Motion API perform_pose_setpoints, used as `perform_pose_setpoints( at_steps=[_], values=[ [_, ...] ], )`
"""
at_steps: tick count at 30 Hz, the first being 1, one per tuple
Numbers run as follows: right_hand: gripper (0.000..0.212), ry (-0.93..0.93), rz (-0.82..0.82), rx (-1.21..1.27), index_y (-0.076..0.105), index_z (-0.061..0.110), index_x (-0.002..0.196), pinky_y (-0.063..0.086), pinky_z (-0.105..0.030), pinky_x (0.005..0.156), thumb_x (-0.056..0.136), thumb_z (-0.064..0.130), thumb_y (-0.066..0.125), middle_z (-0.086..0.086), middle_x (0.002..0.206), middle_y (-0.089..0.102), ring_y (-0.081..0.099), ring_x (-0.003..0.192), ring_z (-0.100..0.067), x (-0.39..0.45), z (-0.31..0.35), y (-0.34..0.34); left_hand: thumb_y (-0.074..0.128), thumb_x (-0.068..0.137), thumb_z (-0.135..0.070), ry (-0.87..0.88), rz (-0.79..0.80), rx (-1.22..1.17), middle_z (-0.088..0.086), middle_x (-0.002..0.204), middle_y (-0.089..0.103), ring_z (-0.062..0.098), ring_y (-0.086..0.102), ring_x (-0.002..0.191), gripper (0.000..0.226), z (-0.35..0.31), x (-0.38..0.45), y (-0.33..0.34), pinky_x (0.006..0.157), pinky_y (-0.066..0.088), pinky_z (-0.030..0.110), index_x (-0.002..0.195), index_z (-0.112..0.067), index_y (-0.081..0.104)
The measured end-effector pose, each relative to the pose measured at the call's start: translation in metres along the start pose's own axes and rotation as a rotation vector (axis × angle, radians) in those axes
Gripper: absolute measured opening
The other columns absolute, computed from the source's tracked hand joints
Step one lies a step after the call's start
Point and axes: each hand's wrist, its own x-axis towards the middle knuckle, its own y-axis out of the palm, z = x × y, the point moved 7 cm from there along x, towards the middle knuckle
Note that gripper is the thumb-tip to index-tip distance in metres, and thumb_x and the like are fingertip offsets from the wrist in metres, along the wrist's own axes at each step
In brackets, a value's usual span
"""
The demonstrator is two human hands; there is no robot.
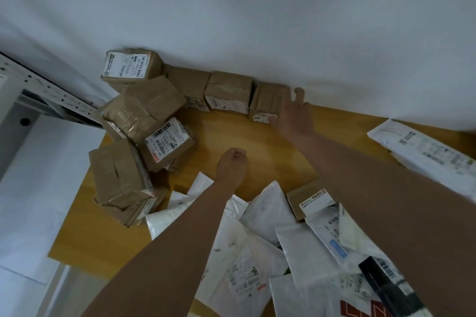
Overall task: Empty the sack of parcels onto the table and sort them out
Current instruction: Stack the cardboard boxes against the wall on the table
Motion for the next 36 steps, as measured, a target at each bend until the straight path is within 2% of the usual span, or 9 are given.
perform_pose_setpoints(
  at_steps=[5,11,15,21,26,28,30,33,36],
  values=[
    [0.066,-0.019,-0.159,0.061,0.032,0.013,0.144,0.038,-0.05,0.102,0.086,0.027,0.06,-0.017,0.149,0.029,0.033,0.133,-0.039,-0.053,0.001,0.005,0.047,0.098,-0.016,0.108,-0.077,-0.034,0.0,0.11,0.067,0.017,0.062,0.103,0.021,-0.014,-0.023,-0.012,0.096,0.052,0.035,0.11,-0.02,0.063],
    [0.064,-0.037,-0.002,0.122,0.034,0.015,0.145,0.034,-0.048,0.104,0.088,0.031,0.058,-0.011,0.146,0.038,0.034,0.133,-0.033,-0.093,0.049,0.03,0.047,0.097,-0.017,0.269,-0.23,-0.068,-0.005,0.1,0.065,0.009,0.06,0.09,0.021,-0.049,-0.047,-0.075,0.078,0.05,0.024,0.11,-0.02,0.063],
    [0.062,-0.02,0.064,0.188,0.034,0.016,0.146,0.037,-0.048,0.105,0.091,0.032,0.056,-0.009,0.146,0.042,0.038,0.133,-0.03,-0.103,0.084,0.036,0.048,0.095,-0.018,0.412,-0.305,-0.048,-0.006,0.097,0.066,0.012,0.062,0.088,0.02,-0.054,-0.063,-0.114,0.075,0.052,0.027,0.104,-0.02,0.066],
    [0.061,0.01,0.041,0.347,0.036,0.017,0.144,0.041,-0.05,0.103,0.091,0.034,0.059,-0.007,0.141,0.048,0.047,0.127,-0.026,-0.121,0.159,0.039,0.048,0.094,-0.017,0.593,-0.405,-0.101,-0.014,0.086,0.063,0.007,0.061,0.081,0.018,-0.042,-0.083,-0.212,0.068,0.051,0.025,0.09,-0.024,0.064],
    [0.048,-0.001,-0.014,0.458,0.045,0.014,0.135,0.05,-0.04,0.089,0.093,0.029,0.06,-0.007,0.127,0.055,0.055,0.108,-0.021,-0.144,0.231,0.043,0.046,0.095,-0.025,0.383,-0.522,-0.217,-0.003,0.084,0.064,0.014,0.059,0.073,0.016,0.007,-0.069,-0.307,0.055,0.043,0.027,0.084,-0.024,0.059],
    [0.047,-0.01,0.011,0.501,0.048,0.016,0.132,0.053,-0.039,0.086,0.092,0.038,0.06,-0.007,0.123,0.056,0.056,0.103,-0.018,-0.16,0.254,0.053,0.043,0.097,-0.026,0.146,-0.467,-0.255,0.002,0.081,0.06,0.015,0.053,0.067,0.018,0.043,-0.055,-0.326,0.053,0.035,0.027,0.088,-0.019,0.057],
    [0.061,-0.064,0.045,0.429,0.046,0.019,0.134,0.051,-0.041,0.09,0.087,0.055,0.06,-0.005,0.127,0.052,0.054,0.108,-0.018,-0.175,0.273,0.067,0.04,0.1,-0.027,-0.059,-0.336,-0.329,0.0,0.078,0.054,0.012,0.047,0.064,0.021,0.08,-0.047,-0.324,0.052,0.034,0.027,0.091,-0.016,0.057],
    [0.093,-0.114,0.135,0.266,0.03,0.023,0.144,0.047,-0.045,0.098,0.074,0.075,0.061,-0.007,0.139,0.039,0.044,0.124,-0.025,-0.192,0.295,0.093,0.04,0.099,-0.029,-0.156,-0.189,-0.46,0.011,0.104,0.061,0.026,0.059,0.096,0.032,0.111,-0.042,-0.306,0.071,0.045,0.032,0.117,-0.009,0.058],
    [0.108,-0.111,0.142,0.149,0.013,0.023,0.151,0.044,-0.046,0.1,0.072,0.073,0.066,-0.01,0.148,0.029,0.035,0.134,-0.03,-0.2,0.308,0.11,0.04,0.099,-0.031,-0.205,-0.112,-0.574,0.016,0.116,0.061,0.03,0.056,0.113,0.039,0.118,-0.048,-0.29,0.089,0.048,0.041,0.128,-0.007,0.052]
  ],
)
